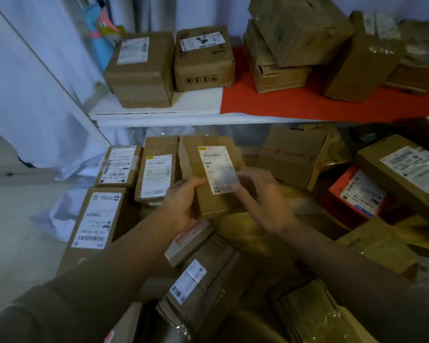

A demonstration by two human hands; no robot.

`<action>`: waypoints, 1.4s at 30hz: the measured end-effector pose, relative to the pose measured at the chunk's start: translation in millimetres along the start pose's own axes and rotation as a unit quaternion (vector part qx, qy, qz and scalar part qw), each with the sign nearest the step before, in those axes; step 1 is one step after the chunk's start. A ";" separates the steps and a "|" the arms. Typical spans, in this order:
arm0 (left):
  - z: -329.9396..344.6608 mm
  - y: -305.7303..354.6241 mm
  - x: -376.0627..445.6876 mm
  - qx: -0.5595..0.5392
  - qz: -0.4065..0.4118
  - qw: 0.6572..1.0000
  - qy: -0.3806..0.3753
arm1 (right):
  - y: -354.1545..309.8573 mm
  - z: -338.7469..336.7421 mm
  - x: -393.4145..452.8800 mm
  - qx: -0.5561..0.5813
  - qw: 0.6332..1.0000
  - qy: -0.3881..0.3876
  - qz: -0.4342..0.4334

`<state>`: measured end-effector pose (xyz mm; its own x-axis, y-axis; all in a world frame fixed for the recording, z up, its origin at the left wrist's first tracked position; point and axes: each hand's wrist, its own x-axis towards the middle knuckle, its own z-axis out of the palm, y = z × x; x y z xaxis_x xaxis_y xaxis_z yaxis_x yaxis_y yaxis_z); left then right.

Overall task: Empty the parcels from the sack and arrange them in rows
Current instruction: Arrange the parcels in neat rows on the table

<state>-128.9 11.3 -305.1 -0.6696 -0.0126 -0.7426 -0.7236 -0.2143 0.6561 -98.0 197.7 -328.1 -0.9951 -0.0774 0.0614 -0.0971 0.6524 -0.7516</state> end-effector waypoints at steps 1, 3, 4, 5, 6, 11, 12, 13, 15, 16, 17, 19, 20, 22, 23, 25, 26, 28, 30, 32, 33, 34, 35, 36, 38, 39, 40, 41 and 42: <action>-7.2 -1.0 -1.1 -0.003 -0.008 1.000 0.005 | 4.2 0.8 2.2 -0.030 0.997 0.041 0.066; -15.9 -2.6 -4.7 0.000 -0.018 1.000 0.006 | 1.6 -1.1 6.7 0.045 0.967 0.030 0.250; -18.1 -3.8 -6.1 0.006 -0.019 1.000 0.002 | -0.7 -0.7 7.5 0.147 0.933 -0.004 0.328; -19.4 -6.0 -6.4 0.012 -0.020 1.000 -0.005 | -3.4 -0.2 6.8 0.248 0.890 -0.048 0.379; -19.8 -8.6 -6.2 0.025 -0.019 0.999 -0.005 | -2.3 3.1 6.6 0.297 0.862 -0.084 0.402; -32.9 -23.0 -2.8 0.183 0.077 0.976 0.087 | 12.2 20.6 17.6 0.314 0.845 -0.008 0.434; -40.3 -26.2 -3.2 0.224 0.094 0.966 0.087 | 14.0 23.8 23.5 0.304 0.846 0.011 0.438; -48.0 -30.1 -3.5 0.276 0.113 0.951 0.082 | 14.7 26.0 28.9 0.293 0.847 0.035 0.443; -64.2 -40.2 -0.3 0.383 0.136 0.910 0.082 | 18.4 36.0 41.3 0.268 0.853 0.071 0.442; -71.6 -45.2 2.3 0.423 0.133 0.892 0.089 | 19.7 41.4 48.0 0.259 0.855 0.082 0.441; -77.4 -49.7 4.0 0.454 0.123 0.878 0.090 | 17.8 45.4 54.7 0.254 0.857 0.088 0.440; -87.6 -57.8 9.4 0.517 0.119 0.843 0.087 | 15.5 54.1 69.2 0.252 0.863 0.081 0.430; -92.1 -61.5 13.4 0.555 0.125 0.818 0.083 | 16.0 58.2 75.3 0.250 0.869 0.063 0.422; -98.0 -67.9 18.7 0.619 0.140 0.769 0.072 | 17.7 61.8 81.1 0.214 0.883 0.024 0.417; -98.8 -70.4 20.5 0.642 0.141 0.751 0.069 | 20.8 62.1 79.4 0.187 0.888 0.010 0.421; -98.7 -75.4 25.2 0.672 0.140 0.725 0.057 | 28.9 62.1 69.7 0.133 0.892 0.001 0.432; -97.9 -78.3 27.4 0.683 0.144 0.714 0.053 | 32.8 61.2 62.8 0.106 0.898 0.000 0.426; -96.6 -83.6 32.2 0.696 0.151 0.701 0.044 | 39.3 59.9 48.6 0.079 0.910 -0.017 0.406; -95.7 -87.4 37.8 0.704 0.159 0.691 0.036 | 40.3 56.8 34.4 0.079 0.918 -0.064 0.384; -94.1 -90.4 41.6 0.721 0.168 0.671 0.038 | 36.1 53.5 23.4 0.078 0.923 -0.106 0.362; -93.0 -91.6 42.0 0.733 0.168 0.658 0.044 | 33.4 52.3 18.3 0.075 0.925 -0.123 0.350; -92.0 -93.1 42.1 0.743 0.169 0.646 0.048 | 31.7 51.6 13.4 0.072 0.927 -0.139 0.340; -91.1 -94.2 41.9 0.747 0.166 0.641 0.051 | 29.4 51.1 8.3 0.071 0.928 -0.154 0.331; -90.7 -94.6 41.2 0.741 0.164 0.650 0.052 | 27.9 51.0 3.6 0.072 0.929 -0.166 0.322; -90.6 -89.2 35.7 0.687 0.151 0.709 0.045 | 24.5 50.6 -4.0 0.078 0.931 -0.186 0.304; -91.6 -84.2 32.0 0.647 0.148 0.747 0.036 | 22.6 50.1 -6.9 0.081 0.932 -0.195 0.295; -93.8 -78.4 27.2 0.603 0.151 0.783 0.021 | 21.1 49.5 -8.9 0.084 0.932 -0.201 0.288; -95.9 -71.7 20.3 0.555 0.152 0.818 0.003 | 19.0 48.9 -10.3 0.088 0.933 -0.203 0.282; -97.9 -65.1 12.4 0.493 0.149 0.857 -0.013 | 17.1 48.4 -11.3 0.093 0.935 -0.201 0.277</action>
<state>-73.7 -70.4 -370.2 -0.8434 0.1012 -0.5277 -0.3009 0.7249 0.6197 -87.5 173.2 -373.5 -0.8005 -0.0676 -0.5954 0.4739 0.5366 -0.6982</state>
